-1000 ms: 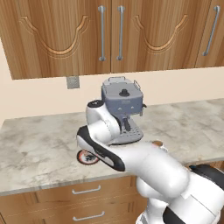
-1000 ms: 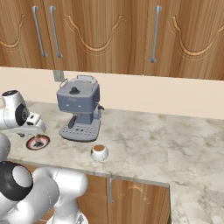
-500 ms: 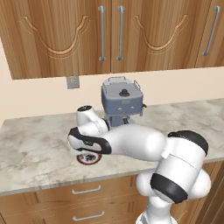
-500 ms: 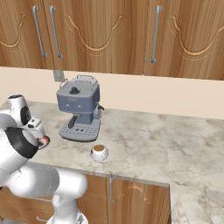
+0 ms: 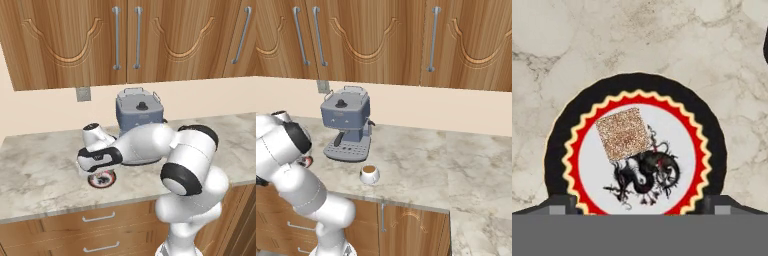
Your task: Take a sugar cube from the saucer and place it inside the coffee. Then, grab milk from the fridge and place it next to the coffee on the counter to sweeten the coffee.
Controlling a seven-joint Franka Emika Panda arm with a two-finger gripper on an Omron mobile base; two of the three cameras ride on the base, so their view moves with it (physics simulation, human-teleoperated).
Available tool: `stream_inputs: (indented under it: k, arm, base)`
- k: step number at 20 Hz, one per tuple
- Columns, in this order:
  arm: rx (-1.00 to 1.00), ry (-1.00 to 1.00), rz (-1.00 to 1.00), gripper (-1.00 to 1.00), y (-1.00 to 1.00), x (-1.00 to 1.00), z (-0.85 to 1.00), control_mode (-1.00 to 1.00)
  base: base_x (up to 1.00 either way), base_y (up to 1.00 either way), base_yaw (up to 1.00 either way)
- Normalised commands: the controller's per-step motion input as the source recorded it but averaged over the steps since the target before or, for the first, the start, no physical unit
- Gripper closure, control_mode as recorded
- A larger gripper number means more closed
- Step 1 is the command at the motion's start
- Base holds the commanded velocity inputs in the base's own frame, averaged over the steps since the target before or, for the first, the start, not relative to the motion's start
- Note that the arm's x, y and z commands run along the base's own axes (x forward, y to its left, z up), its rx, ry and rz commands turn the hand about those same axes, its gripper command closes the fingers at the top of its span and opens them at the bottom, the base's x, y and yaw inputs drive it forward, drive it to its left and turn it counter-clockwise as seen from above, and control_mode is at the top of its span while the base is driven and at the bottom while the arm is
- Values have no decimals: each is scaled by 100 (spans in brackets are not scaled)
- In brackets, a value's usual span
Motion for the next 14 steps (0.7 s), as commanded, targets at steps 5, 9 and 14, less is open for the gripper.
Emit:
stream_inputs:
  k: [5, 9, 14]
  arm:
    - [0, -1, 0, -100, 0, 38, -20, -100]
    - [0, -1, 0, -100, 10, 24, -34, -100]
    - [0, 0, 0, 100, 11, -2, -31, -100]
  base:
    - [0, 0, 0]
    - [0, 0, 0]
    - [0, 0, 0]
